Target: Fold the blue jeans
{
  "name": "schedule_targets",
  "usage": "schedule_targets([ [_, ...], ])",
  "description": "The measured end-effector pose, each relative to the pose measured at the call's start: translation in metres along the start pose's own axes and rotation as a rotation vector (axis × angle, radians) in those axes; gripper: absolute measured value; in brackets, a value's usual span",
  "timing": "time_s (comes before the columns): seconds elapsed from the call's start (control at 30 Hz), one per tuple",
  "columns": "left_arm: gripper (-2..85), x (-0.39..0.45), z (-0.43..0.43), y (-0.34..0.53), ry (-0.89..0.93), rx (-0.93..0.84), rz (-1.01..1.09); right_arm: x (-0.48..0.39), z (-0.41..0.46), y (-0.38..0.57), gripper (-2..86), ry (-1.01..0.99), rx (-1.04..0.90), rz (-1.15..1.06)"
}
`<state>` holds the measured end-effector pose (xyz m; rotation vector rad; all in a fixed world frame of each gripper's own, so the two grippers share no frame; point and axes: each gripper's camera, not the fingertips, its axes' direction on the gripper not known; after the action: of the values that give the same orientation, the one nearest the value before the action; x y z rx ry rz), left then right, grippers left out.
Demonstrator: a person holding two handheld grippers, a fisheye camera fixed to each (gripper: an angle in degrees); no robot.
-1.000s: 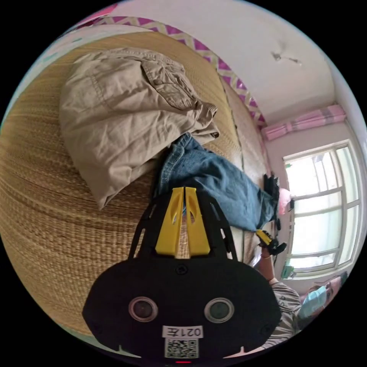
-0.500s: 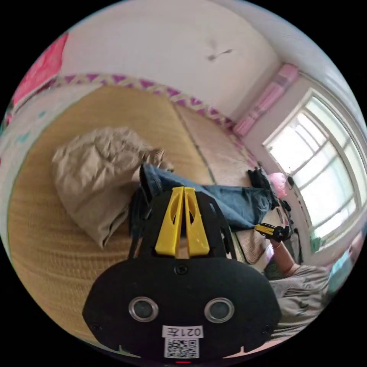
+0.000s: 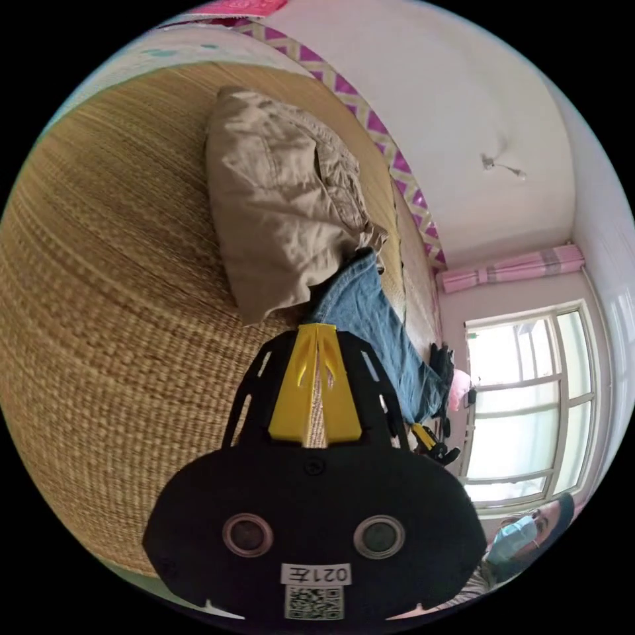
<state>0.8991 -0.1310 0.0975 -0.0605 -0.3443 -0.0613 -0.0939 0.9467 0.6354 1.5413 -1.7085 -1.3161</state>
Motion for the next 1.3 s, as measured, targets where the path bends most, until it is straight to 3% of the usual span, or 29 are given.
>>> schedule_targets([
  [0.1,1.7,-0.004,-0.019,0.018,0.114,0.073,-0.013,-0.008,0.004,0.001,-0.9,0.020,0.000,-0.010],
  [0.2,10.0,-0.003,-0.005,0.036,0.199,0.039,-0.075,-0.016,0.010,0.004,-0.8,0.038,0.000,-0.018],
  [0.43,16.1,0.047,0.000,0.064,0.044,0.092,-0.162,-0.024,0.027,0.016,-0.9,0.030,0.001,-0.012],
  [0.73,12.3,0.093,-0.005,0.050,-0.016,0.143,-0.275,-0.045,0.060,0.045,-0.9,0.050,0.003,-0.020],
  [1.0,0.8,0.084,-0.025,0.076,0.256,0.250,-0.360,-0.070,0.100,0.089,0.1,0.081,0.005,-0.041],
  [1.17,-0.5,0.151,-0.063,0.090,0.298,0.301,-0.209,-0.088,0.123,0.124,4.3,0.146,0.011,-0.035],
  [1.3,-0.7,0.248,-0.090,0.092,0.247,0.299,-0.034,-0.069,0.098,0.194,6.1,0.088,0.099,0.197],
])
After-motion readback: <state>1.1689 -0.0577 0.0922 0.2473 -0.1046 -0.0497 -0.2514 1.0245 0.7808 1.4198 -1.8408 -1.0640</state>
